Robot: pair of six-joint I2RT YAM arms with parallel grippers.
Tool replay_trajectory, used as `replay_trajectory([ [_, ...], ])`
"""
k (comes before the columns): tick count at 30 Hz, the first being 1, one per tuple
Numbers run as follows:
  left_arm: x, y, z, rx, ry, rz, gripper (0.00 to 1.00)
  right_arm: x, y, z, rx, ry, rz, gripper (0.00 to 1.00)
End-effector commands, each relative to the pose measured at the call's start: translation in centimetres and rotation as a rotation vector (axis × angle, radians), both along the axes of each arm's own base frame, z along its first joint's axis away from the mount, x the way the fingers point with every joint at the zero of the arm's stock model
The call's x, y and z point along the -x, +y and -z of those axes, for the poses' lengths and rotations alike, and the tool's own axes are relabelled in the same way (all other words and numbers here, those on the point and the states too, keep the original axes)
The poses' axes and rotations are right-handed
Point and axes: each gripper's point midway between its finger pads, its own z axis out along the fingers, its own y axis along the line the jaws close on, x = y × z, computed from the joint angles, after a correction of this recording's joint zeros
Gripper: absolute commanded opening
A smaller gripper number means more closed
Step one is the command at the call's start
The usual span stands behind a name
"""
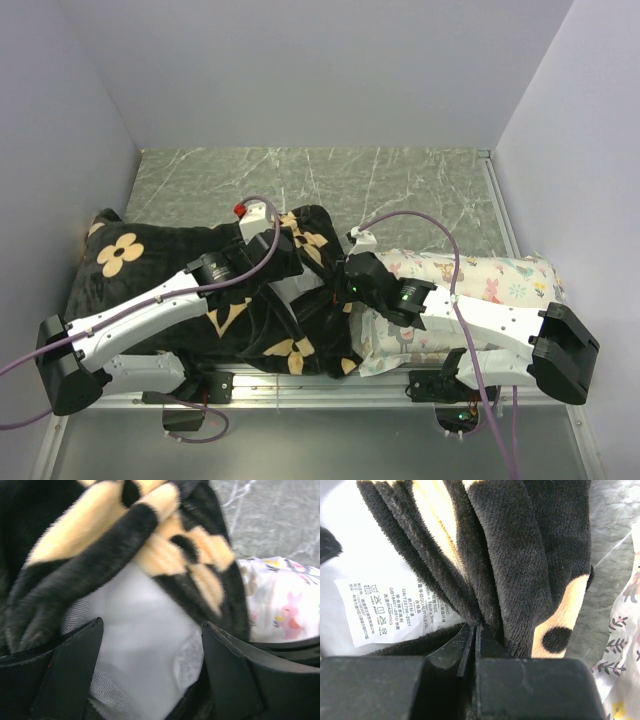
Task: Remove the pillowcase from the pillow
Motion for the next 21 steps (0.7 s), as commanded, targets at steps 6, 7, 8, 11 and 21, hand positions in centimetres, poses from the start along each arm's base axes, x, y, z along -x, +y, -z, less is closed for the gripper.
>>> replay_trajectory([
  [6,1.5,3.7,3.1,-0.02,0.035,-0.096,0.81,-0.4,-3.2,1.6,0.119,-0.013,0.086,0.0],
  [7,1.6,3.8,3.4,-0.021,0.04,-0.099,0.81,-0.4,-3.5,1.9,0.129,-0.011,0.094,0.0],
  [8,1.8,4.1,3.9,-0.03,0.048,-0.098,0.81,-0.5,-3.9,2.0,0.135,-0.007,0.104,0.0],
  [11,2.2,4.3,4.8,-0.038,0.063,-0.093,0.81,-0.9,-5.0,2.8,0.142,0.016,0.131,0.0],
  [21,3.2,2.3,7.9,-0.073,0.133,0.082,0.83,-1.3,-7.2,4.3,0.076,0.083,0.149,0.0],
])
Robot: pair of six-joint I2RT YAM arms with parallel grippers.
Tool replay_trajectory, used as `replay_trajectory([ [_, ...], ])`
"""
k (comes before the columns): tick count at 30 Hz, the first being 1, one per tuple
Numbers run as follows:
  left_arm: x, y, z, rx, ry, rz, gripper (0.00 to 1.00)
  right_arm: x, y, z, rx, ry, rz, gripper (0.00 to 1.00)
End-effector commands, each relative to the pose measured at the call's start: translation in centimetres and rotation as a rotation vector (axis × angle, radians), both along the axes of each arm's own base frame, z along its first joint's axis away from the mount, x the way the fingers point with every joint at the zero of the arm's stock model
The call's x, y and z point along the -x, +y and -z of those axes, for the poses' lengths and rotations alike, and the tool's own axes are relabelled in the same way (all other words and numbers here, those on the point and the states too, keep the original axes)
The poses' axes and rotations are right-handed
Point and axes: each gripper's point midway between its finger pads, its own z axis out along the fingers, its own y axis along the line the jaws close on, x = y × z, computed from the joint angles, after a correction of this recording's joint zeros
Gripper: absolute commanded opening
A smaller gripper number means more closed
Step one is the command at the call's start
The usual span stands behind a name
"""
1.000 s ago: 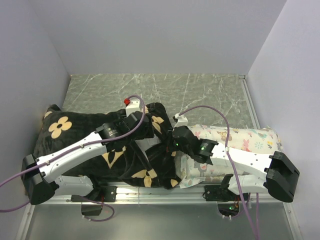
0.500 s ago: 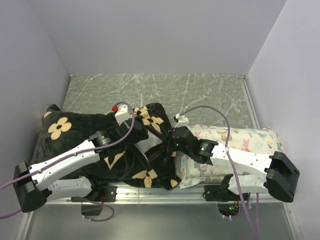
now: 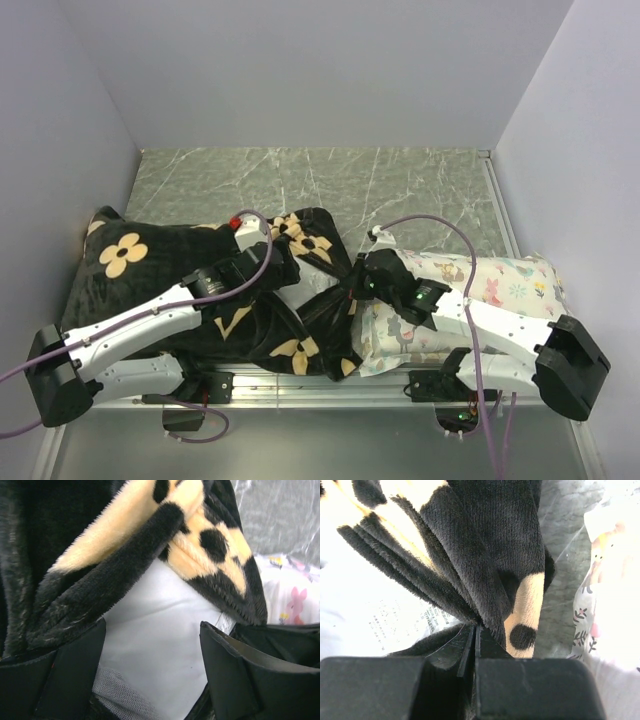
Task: Remove the pillowcase from the pillow
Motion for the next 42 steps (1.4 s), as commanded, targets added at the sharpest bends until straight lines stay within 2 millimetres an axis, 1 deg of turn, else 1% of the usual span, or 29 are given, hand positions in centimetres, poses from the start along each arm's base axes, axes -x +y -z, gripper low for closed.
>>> replay_trajectory([
  [1,2.2,0.6,4.6,-0.143,0.12,0.142,0.85,0.0,-3.4,2.5,0.1,0.039,0.055,0.0],
  [2,2.6,0.1,4.9,-0.138,0.129,0.174,0.86,0.0,-3.2,2.7,0.102,0.045,0.049,0.0],
  [5,2.9,-0.9,4.7,-0.143,0.122,0.229,0.9,0.1,-2.6,3.0,0.103,0.063,0.024,0.0],
  [10,3.1,-0.9,4.8,-0.234,0.131,0.248,0.92,0.0,-2.1,3.3,0.101,0.076,0.016,0.0],
  [13,3.5,-1.3,4.9,-0.276,0.138,0.28,0.92,-0.1,-2.0,3.5,0.103,0.086,0.016,0.0],
  [18,4.3,-1.5,5.5,-0.303,0.155,0.338,0.92,-0.3,-1.9,4.3,0.107,0.112,0.01,0.0],
  [22,5.3,-2.0,6.4,-0.322,0.187,0.414,0.93,-0.5,-1.4,4.2,0.094,0.115,-0.006,0.0],
  [25,6.3,-3.2,6.9,-0.325,0.211,0.488,0.95,-0.7,-0.9,3.9,0.087,0.113,-0.014,0.0],
  [26,6.7,-4.1,6.9,-0.327,0.214,0.515,0.95,-0.7,-0.9,3.8,0.089,0.112,-0.016,0.0],
  [29,6.8,-4.9,7.2,-0.366,0.218,0.523,0.96,-1.0,-0.6,3.3,0.082,0.104,-0.019,0.0],
  [32,6.6,-6.0,7.0,-0.38,0.211,0.527,0.98,-1.0,-0.5,3.0,0.08,0.098,-0.023,0.0],
  [34,5.9,-6.1,6.7,-0.405,0.198,0.488,0.99,-1.1,-0.5,2.9,0.079,0.095,-0.022,0.0],
  [35,5.7,-5.7,7.5,-0.444,0.217,0.47,0.99,-1.1,-0.5,2.7,0.079,0.091,-0.024,0.0],
  [36,5.7,-5.2,8.0,-0.476,0.232,0.456,0.98,-1.0,-0.5,2.8,0.081,0.092,-0.025,0.0],
  [38,5.3,-4.9,8.6,-0.509,0.238,0.428,0.97,-1.0,-0.7,2.6,0.078,0.088,-0.022,0.0],
  [39,5.2,-4.9,8.7,-0.506,0.235,0.424,0.91,-0.9,-0.7,2.6,0.078,0.088,-0.023,0.0],
  [40,5.1,-4.9,8.7,-0.506,0.231,0.417,0.82,-0.9,-0.7,2.6,0.078,0.086,-0.024,0.0],
  [41,4.9,-4.8,8.6,-0.512,0.222,0.408,0.68,-0.9,-0.8,2.4,0.076,0.08,-0.023,0.0],
  [42,4.6,-4.8,8.4,-0.515,0.213,0.402,0.35,-0.9,-0.8,2.2,0.075,0.077,-0.024,0.0],
])
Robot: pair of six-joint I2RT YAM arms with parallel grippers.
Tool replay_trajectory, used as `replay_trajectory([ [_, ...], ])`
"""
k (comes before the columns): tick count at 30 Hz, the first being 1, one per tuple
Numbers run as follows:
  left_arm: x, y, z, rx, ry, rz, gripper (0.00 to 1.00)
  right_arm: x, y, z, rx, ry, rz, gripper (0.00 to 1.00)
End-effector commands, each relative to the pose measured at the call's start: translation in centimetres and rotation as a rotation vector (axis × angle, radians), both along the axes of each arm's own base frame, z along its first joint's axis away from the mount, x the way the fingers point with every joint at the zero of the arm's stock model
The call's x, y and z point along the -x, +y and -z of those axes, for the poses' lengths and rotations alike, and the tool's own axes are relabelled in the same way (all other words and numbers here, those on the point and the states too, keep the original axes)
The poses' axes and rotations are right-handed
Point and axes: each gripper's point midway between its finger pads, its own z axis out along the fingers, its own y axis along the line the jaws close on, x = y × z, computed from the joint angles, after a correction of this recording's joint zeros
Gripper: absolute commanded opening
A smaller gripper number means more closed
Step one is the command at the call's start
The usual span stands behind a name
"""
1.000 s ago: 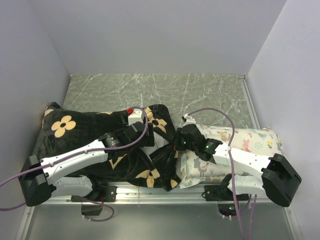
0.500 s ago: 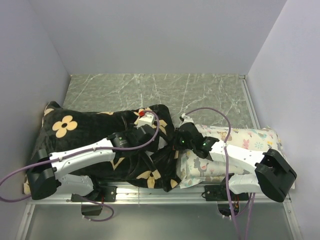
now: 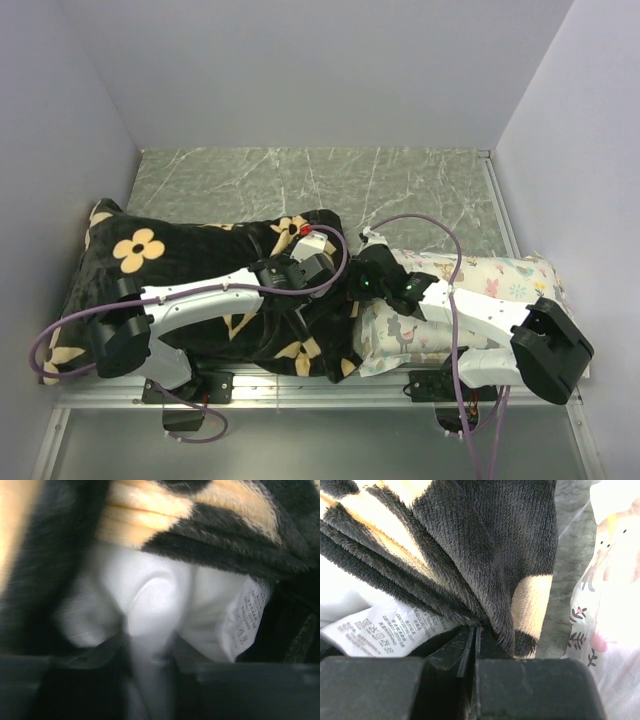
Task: Remove the pillowcase from the pillow
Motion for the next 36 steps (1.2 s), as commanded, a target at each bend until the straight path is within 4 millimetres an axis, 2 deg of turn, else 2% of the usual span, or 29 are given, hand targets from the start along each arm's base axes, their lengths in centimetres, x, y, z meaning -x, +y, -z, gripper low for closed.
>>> replay_trajectory([
  [1,2.4,-1.2,2.1,0.026,0.135,0.016,0.21,-1.0,-0.9,-1.2,0.027,-0.046,0.027,0.0],
  [2,1.7,-1.0,1.8,0.027,0.124,-0.005,0.01,-1.0,-0.7,-1.7,0.013,-0.053,0.021,0.0],
  [4,0.5,-1.2,0.3,0.057,0.084,-0.036,0.0,-1.1,-0.6,-2.4,0.008,-0.066,0.01,0.0],
  [6,-1.4,-0.4,-1.2,0.098,0.04,-0.104,0.0,-1.1,-0.6,-3.1,0.009,-0.083,-0.003,0.0],
  [7,-2.1,0.1,-2.6,0.154,0.018,-0.135,0.0,-1.2,-0.5,-3.8,0.001,-0.099,-0.009,0.0],
  [8,-3.7,0.7,-3.5,0.225,0.007,-0.183,0.0,-1.2,-0.6,-4.0,0.008,-0.109,-0.019,0.0],
  [10,-4.9,1.6,-5.9,0.34,-0.03,-0.213,0.0,-1.1,-0.7,-4.6,0.004,-0.12,-0.025,0.0],
  [11,-6.0,2.1,-6.8,0.389,-0.054,-0.241,0.0,-0.9,-0.6,-5.5,-0.017,-0.141,-0.036,0.0],
  [14,-6.6,2.4,-8.7,0.419,-0.09,-0.254,0.0,-0.3,0.0,-8.1,-0.069,-0.196,-0.081,0.03],
  [16,-6.9,2.1,-9.3,0.437,-0.097,-0.255,0.0,-0.1,0.4,-10.4,-0.092,-0.242,-0.111,0.1],
  [18,-7.0,1.5,-9.7,0.473,-0.105,-0.252,0.0,0.5,0.7,-11.2,-0.078,-0.256,-0.16,0.18],
  [19,-6.8,1.4,-9.7,0.483,-0.104,-0.249,0.0,0.4,1.1,-12.7,-0.091,-0.278,-0.167,0.21],
  [20,-6.6,1.1,-9.7,0.491,-0.107,-0.24,0.0,0.8,1.4,-13.2,-0.087,-0.284,-0.188,0.24],
  [21,-6.5,0.9,-9.6,0.498,-0.11,-0.237,0.0,1.1,1.3,-13.4,-0.076,-0.282,-0.194,0.32],
  [23,-6.3,0.6,-9.3,0.504,-0.11,-0.234,0.0,1.4,1.6,-14.7,-0.086,-0.302,-0.2,0.41],
  [24,-6.3,0.5,-9.2,0.509,-0.111,-0.234,0.0,1.8,1.9,-15.1,-0.091,-0.301,-0.215,0.49],
  [26,-6.1,0.3,-9.0,0.514,-0.11,-0.231,0.0,2.1,2.3,-15.2,-0.087,-0.291,-0.22,0.58],
  [30,-5.9,-0.1,-8.9,0.532,-0.115,-0.233,0.0,2.9,4.2,-16.0,-0.096,-0.275,-0.224,0.65],
  [36,-6.0,-0.2,-9.2,0.544,-0.126,-0.247,0.0,2.3,5.8,-13.4,-0.023,-0.205,-0.171,0.73],
])
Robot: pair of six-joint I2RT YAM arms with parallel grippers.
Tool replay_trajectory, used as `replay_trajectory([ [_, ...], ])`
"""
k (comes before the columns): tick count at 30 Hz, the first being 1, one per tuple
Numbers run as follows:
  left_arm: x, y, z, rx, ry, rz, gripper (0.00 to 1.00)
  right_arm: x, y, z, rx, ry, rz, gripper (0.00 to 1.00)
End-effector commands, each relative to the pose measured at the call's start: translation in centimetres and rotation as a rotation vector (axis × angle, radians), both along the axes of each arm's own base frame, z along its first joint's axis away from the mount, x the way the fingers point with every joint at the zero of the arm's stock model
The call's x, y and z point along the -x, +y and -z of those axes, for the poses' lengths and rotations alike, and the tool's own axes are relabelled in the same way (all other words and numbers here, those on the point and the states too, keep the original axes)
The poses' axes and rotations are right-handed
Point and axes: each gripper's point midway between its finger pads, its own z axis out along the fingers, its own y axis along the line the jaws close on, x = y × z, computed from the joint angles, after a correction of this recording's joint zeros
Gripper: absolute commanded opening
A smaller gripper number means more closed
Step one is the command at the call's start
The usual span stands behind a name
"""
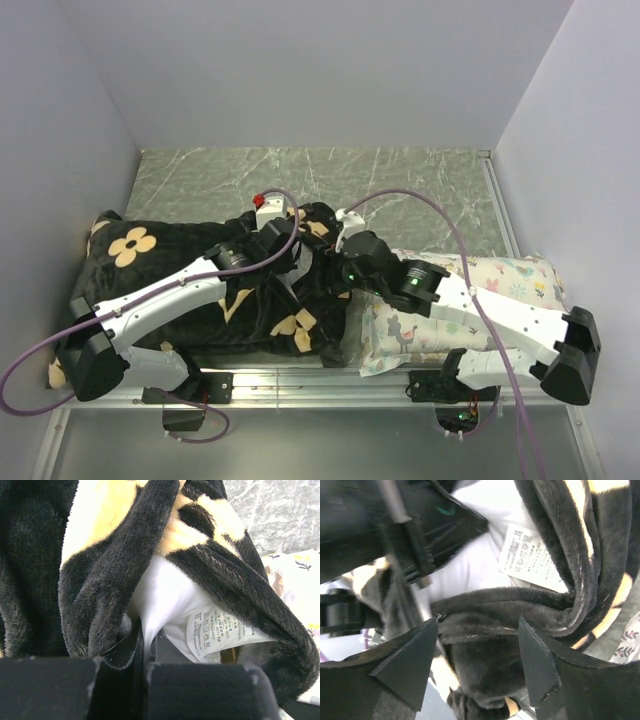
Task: Remove the pillowcase from the pillow
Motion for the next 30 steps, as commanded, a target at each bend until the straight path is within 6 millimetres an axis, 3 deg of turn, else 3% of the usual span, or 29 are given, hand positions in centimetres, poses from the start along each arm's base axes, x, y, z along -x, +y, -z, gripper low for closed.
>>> replay_trajectory([
  [1,-0.9,-2.3,-3.3,0.163,-0.087,-0.013,0.0,-1.4,0.1,1.2,0.053,0.015,0.095,0.74],
  [4,-1.0,-2.3,-3.2,0.171,-0.09,-0.023,0.0,-2.0,0.7,3.1,0.11,0.044,0.112,0.75],
  [6,-1.0,-2.0,-3.0,0.164,-0.087,-0.044,0.0,-2.0,0.9,3.8,0.133,0.056,0.109,0.67],
  [7,-1.2,-1.8,-3.0,0.16,-0.09,-0.056,0.0,-1.8,0.8,4.1,0.138,0.055,0.109,0.61],
  [9,-1.4,-1.5,-3.5,0.16,-0.101,-0.083,0.0,-1.4,-0.2,4.0,0.119,0.048,0.127,0.28],
  [13,-3.2,-0.1,-3.8,0.179,-0.106,-0.16,0.0,-0.4,-2.3,3.3,0.09,0.028,0.139,0.0],
  [18,-5.9,1.1,-5.9,0.242,-0.142,-0.231,0.0,1.2,-5.1,4.7,0.093,0.032,0.148,0.0],
  [23,-9.2,2.9,-8.2,0.258,-0.172,-0.311,0.0,2.7,-6.0,7.0,0.076,0.077,0.136,0.0],
  [27,-11.3,4.1,-6.9,0.221,-0.152,-0.377,0.0,3.0,-6.3,7.0,0.055,0.078,0.131,0.0],
  [30,-12.4,5.7,-7.5,0.253,-0.165,-0.403,0.0,3.1,-6.7,8.0,0.078,0.086,0.137,0.0],
])
